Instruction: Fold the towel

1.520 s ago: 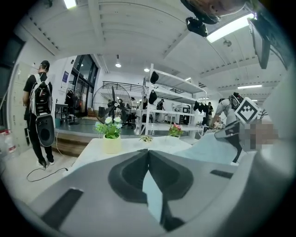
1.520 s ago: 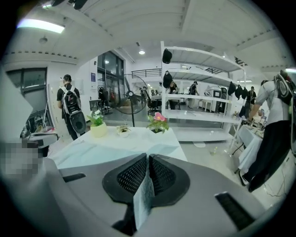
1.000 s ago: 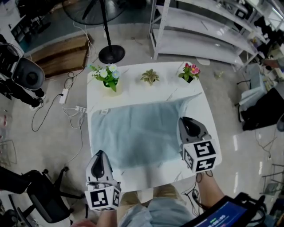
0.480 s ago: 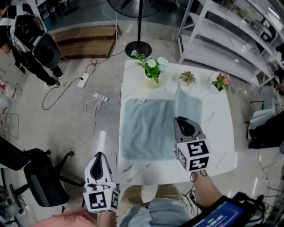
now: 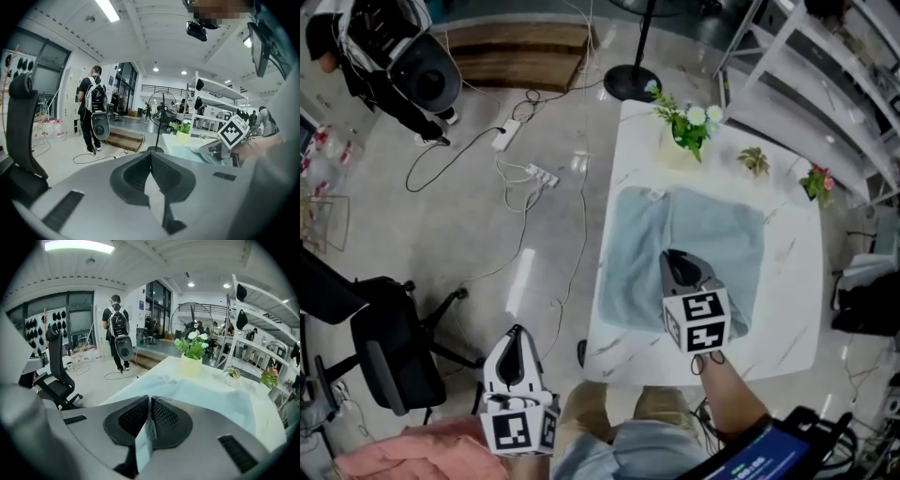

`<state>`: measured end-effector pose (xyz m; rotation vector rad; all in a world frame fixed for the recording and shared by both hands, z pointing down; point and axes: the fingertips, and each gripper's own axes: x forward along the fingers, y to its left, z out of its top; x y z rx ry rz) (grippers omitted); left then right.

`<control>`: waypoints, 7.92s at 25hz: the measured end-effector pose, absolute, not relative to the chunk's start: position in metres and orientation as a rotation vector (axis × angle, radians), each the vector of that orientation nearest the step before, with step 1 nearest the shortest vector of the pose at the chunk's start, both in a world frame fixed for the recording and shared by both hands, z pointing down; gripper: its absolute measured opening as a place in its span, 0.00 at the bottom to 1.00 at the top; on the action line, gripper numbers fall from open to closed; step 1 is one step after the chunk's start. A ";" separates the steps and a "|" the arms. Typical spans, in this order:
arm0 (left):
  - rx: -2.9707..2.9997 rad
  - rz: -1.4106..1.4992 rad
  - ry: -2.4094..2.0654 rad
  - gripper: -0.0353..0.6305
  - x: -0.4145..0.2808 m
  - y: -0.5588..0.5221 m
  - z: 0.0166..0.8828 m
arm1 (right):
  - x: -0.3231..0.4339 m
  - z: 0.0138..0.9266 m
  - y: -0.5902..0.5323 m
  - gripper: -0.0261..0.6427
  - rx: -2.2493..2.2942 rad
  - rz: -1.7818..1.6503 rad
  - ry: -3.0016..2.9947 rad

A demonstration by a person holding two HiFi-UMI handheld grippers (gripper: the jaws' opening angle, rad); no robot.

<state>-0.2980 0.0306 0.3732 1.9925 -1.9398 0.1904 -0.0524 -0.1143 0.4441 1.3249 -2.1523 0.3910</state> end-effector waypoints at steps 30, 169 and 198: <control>2.042 0.193 -1.813 0.06 -0.310 0.021 0.384 | -0.191 0.430 -0.064 0.53 0.848 0.465 -2.347; 1.637 0.600 -1.717 0.10 -0.192 0.005 0.499 | -0.149 0.500 -0.290 0.57 0.167 0.135 -2.309; 2.038 0.456 -1.620 0.23 -0.170 0.001 0.403 | -0.017 0.350 -0.240 0.34 0.488 -0.057 -2.330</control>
